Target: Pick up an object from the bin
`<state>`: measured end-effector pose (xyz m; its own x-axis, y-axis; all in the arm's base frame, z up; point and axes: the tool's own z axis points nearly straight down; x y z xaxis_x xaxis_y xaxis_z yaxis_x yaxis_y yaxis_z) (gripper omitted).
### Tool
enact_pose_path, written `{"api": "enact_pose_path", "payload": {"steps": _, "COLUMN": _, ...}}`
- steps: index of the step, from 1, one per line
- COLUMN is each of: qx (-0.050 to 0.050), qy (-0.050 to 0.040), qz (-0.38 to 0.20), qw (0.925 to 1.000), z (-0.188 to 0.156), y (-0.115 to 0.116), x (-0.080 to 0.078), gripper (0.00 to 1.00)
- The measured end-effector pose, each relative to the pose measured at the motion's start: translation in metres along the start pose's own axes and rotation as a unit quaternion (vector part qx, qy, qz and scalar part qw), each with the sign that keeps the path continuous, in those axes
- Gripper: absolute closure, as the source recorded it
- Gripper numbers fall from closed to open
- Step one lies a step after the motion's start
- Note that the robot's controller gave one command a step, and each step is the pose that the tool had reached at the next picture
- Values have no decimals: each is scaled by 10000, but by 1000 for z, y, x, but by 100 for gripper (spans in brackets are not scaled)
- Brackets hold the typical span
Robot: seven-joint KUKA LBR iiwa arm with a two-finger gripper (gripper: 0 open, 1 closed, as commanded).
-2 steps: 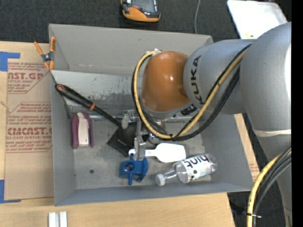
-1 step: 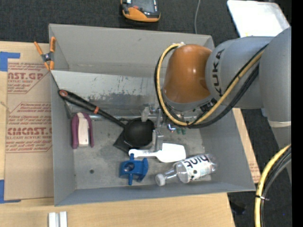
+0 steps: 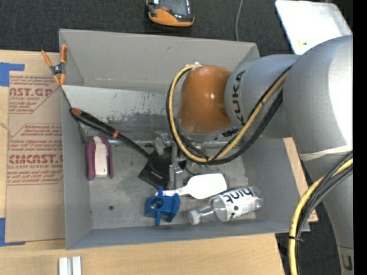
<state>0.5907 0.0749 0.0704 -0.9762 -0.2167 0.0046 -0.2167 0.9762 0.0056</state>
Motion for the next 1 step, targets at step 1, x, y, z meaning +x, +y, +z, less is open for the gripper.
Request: {"api": "enact_pose_path", "payload": {"steps": 1, "qx": 15, "qy": 1, "qz": -585, "qw": 9983, "z": 2, "y": 21, "x": 15, "gripper": 100}}
